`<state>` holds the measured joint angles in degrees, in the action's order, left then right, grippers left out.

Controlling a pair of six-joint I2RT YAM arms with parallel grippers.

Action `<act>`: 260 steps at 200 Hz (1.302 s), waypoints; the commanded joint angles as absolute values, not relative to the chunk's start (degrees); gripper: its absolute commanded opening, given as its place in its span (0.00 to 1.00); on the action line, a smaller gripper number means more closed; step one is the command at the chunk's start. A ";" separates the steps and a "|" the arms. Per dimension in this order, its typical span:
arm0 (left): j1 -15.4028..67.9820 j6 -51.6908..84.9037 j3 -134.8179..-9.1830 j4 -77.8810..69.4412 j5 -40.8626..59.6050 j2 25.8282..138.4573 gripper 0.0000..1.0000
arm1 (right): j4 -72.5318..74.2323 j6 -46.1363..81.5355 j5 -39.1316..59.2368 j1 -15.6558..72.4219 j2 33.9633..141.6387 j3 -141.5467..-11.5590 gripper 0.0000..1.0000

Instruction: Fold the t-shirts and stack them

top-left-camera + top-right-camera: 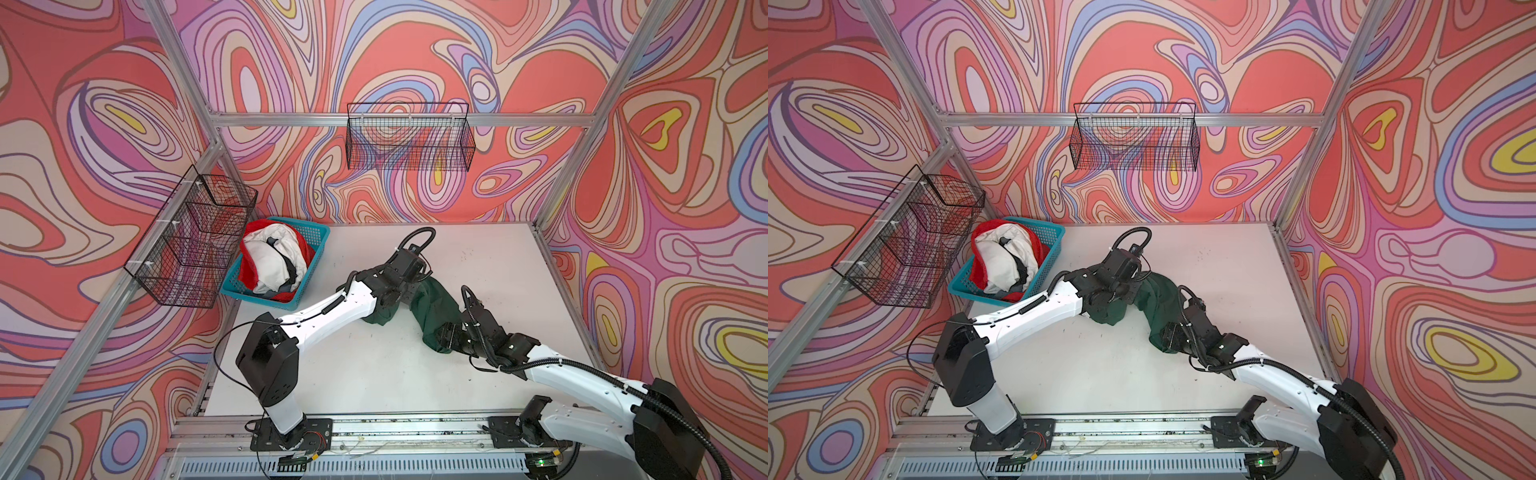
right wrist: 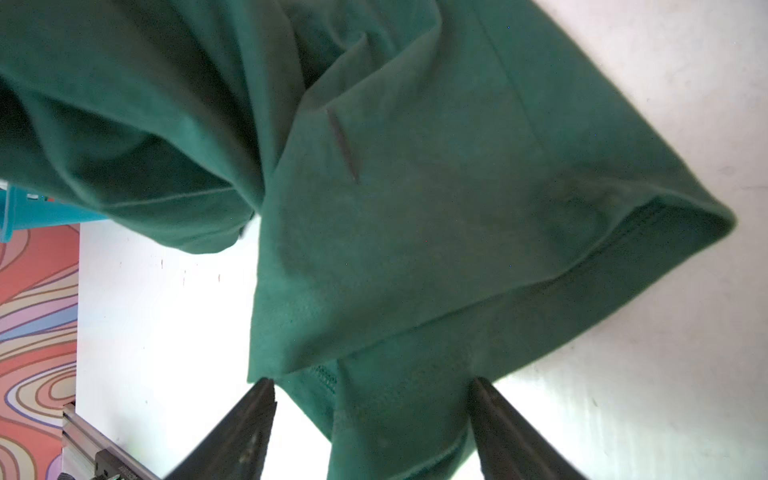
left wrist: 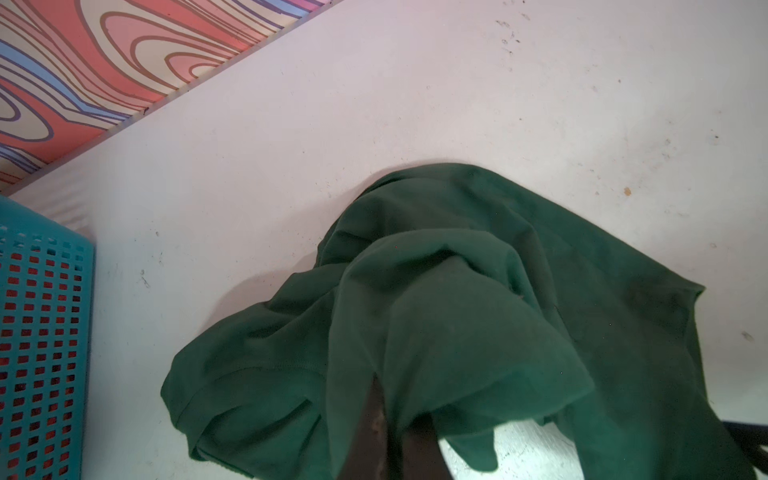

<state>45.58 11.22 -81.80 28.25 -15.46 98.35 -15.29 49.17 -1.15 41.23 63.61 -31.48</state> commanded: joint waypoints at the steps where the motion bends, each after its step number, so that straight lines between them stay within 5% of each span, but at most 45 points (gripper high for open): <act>1: 45.13 12.12 -84.61 30.27 -13.62 99.61 0.00 | -15.92 47.52 -4.12 43.96 66.33 -34.99 0.78; 48: 44.17 12.74 -84.47 30.26 -12.33 99.74 0.00 | -17.79 44.52 -7.36 49.01 74.97 -41.05 0.83; 83: 43.26 12.72 -84.25 30.15 -11.29 99.56 0.00 | -19.39 43.07 -10.73 49.97 79.05 -42.72 0.77; 146: 40.18 12.09 -79.91 30.06 -12.82 95.89 0.00 | -22.15 44.46 -21.35 49.78 75.27 -40.17 0.00; 200: 39.81 11.36 -76.71 30.38 -16.01 93.31 0.00 | -25.22 45.24 -22.60 45.17 69.90 -39.98 0.00; 260: 39.38 11.25 -67.12 26.83 -19.25 86.71 0.00 | -24.62 33.23 -11.03 16.10 69.72 -47.52 0.00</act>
<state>39.68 11.11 -70.24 28.69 -17.98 90.76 -24.82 39.22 -15.70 22.79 66.19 -42.72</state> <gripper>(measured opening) 0.052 0.048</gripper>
